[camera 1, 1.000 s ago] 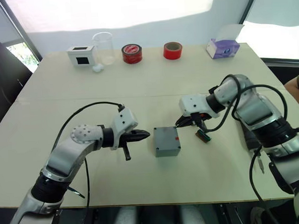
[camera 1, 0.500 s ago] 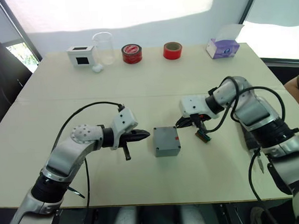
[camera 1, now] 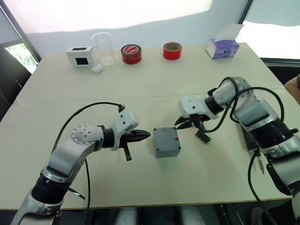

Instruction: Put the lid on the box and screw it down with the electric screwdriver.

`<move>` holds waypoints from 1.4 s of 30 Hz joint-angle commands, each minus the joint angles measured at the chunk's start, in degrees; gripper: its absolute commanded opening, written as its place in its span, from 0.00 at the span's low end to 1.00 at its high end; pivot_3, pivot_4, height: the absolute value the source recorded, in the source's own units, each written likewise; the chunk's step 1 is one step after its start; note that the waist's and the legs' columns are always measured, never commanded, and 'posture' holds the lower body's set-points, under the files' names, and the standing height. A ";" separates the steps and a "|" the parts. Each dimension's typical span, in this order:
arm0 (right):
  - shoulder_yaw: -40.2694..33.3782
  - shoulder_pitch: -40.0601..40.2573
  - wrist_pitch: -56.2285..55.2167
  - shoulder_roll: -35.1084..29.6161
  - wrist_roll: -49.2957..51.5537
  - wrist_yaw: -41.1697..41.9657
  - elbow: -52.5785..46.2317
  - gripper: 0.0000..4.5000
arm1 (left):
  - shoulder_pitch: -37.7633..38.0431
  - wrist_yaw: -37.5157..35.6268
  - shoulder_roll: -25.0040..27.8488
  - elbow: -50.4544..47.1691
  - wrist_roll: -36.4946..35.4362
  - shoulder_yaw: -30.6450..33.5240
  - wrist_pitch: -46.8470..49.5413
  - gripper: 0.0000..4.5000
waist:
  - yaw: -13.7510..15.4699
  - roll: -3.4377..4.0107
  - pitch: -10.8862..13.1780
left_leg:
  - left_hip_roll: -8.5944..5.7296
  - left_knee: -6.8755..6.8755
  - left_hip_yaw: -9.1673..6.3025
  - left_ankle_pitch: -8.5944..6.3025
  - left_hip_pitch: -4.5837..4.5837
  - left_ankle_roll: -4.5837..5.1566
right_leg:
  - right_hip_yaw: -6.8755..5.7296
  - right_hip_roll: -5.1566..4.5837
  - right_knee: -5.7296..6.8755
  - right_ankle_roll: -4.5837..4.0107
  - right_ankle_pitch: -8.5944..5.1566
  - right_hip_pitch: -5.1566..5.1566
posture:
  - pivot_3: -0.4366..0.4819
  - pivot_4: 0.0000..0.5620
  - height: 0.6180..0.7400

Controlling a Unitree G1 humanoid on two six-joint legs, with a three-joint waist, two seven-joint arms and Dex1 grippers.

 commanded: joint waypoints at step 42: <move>-8.92 6.12 70.73 -29.29 20.66 -22.56 6.61 0.99 | -9.58 -8.95 1.30 -8.32 -11.89 0.82 1.71 0.00 | -0.05 0.18 0.04 | -0.03 -0.10 0.14 -0.20 -0.04 0.33 | 0.08 -0.10 -0.13 -0.03 0.00 -0.05 | 0.48 0.27 1.00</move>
